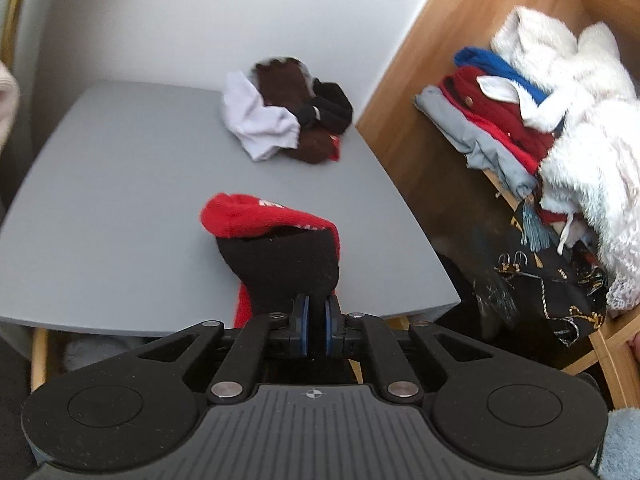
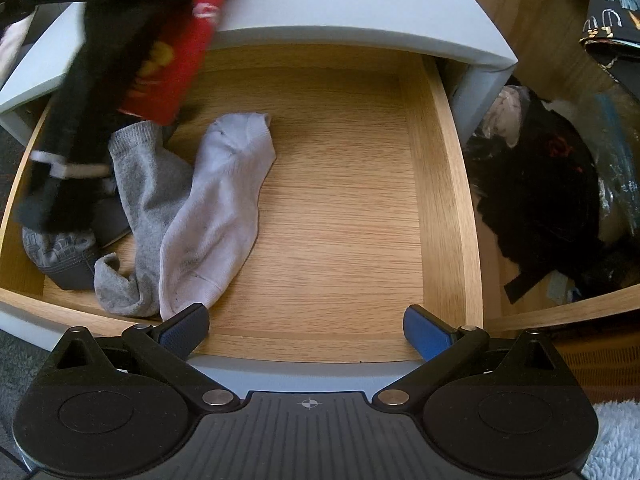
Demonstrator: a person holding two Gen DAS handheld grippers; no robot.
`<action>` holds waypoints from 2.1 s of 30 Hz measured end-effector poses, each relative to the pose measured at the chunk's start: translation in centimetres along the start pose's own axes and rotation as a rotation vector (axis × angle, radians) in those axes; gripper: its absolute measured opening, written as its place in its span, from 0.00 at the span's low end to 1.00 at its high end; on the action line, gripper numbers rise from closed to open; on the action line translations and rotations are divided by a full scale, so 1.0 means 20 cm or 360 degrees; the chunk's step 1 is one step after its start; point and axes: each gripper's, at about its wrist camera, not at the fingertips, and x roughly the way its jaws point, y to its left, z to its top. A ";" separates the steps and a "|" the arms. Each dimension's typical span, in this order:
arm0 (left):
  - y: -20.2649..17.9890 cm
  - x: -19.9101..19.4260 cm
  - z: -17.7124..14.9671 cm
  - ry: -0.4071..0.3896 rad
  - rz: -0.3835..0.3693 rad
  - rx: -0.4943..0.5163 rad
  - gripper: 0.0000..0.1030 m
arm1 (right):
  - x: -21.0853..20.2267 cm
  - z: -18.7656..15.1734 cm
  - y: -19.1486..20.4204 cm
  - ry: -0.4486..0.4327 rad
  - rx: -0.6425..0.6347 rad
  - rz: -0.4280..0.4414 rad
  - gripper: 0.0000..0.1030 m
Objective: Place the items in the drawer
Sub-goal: 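Lift the black sock with the left tool and carry it over the drawer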
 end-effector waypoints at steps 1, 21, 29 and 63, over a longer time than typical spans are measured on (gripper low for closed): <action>-0.01 0.03 0.00 -0.0003 0.0009 0.0009 0.08 | 0.00 0.00 0.00 0.0000 0.0000 0.0000 1.00; 0.15 0.09 0.40 -0.0247 0.0322 -0.0041 0.07 | 0.01 0.01 0.01 0.0007 -0.0006 0.0012 1.00; 0.11 -0.11 0.48 -0.0324 0.0266 -0.0070 0.07 | 0.01 0.00 0.01 0.0006 -0.0004 0.0014 1.00; -0.05 0.35 -0.29 0.0540 -0.0191 0.0043 0.07 | 0.00 0.01 0.00 0.0007 -0.0003 0.0020 1.00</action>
